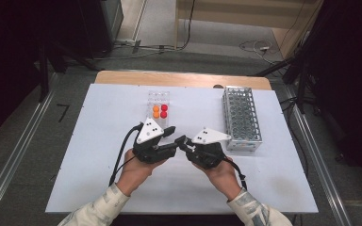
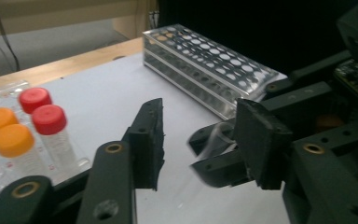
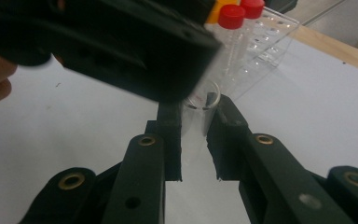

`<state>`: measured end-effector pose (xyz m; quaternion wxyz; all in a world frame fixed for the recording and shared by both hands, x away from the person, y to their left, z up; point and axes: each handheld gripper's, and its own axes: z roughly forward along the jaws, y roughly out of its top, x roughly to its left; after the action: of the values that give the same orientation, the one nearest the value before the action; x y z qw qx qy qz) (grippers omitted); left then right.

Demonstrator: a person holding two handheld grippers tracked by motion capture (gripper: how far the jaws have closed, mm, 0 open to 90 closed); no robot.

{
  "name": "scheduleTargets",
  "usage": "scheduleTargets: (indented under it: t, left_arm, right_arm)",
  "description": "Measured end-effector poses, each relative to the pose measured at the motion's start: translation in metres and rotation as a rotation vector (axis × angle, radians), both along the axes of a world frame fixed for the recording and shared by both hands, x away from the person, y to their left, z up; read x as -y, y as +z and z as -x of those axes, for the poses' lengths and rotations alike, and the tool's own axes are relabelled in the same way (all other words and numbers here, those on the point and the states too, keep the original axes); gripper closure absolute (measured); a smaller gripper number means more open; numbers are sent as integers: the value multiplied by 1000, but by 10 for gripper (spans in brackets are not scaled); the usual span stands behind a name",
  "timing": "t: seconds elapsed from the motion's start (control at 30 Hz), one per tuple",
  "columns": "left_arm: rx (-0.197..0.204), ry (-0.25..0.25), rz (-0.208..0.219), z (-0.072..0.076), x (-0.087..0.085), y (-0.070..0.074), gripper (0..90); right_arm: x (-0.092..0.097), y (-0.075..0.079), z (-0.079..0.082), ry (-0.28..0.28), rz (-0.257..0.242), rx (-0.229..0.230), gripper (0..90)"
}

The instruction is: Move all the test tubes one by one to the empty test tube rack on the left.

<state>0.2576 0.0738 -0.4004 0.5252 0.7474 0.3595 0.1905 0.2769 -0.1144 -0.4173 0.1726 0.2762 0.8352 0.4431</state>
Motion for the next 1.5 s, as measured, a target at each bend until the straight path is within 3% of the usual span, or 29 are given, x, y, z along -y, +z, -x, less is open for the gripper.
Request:
scheduleTargets:
  t: [0.3, 0.47, 0.67, 0.8, 1.1, 1.13, 1.17, 1.2, 1.3, 1.5]
  left_arm:
    - [-26, -14, -47, 1, 4, -3, 654]
    - [-52, -5, -40, 0, 2, -2, 659]
    - [-52, -4, -47, 0, 3, -3, 689]
    - [-40, -5, -68, 2, 5, -4, 760]
    - [-33, -10, -68, 2, 3, -4, 772]
    - [-33, -10, -64, 2, 2, -3, 773]
    - [-33, -8, -58, 2, 1, -3, 772]
    - [-33, -6, -54, 2, 0, -1, 772]
    - [-21, 17, -42, 0, -12, 6, 772]
    - [21, 144, -8, -3, -56, 28, 772]
  right_arm:
    - [-13, -3, 2, 11, 35, 19, 736]
    - [-14, -4, 5, 4, 50, 37, 737]
    - [-15, -4, 6, 0, 45, 36, 737]
    - [-16, -6, 5, -2, 55, 39, 737]
    - [-16, -7, 5, 3, 38, 26, 727]
    - [-16, -8, 5, 6, 33, 27, 697]
    - [-16, -8, 3, 23, 30, 9, 519]
    - [-16, -8, 3, 23, 30, 9, 519]
    - [-15, -9, 4, 34, 26, -14, 367]
    - [16, -8, 6, -5, 24, -18, 326]
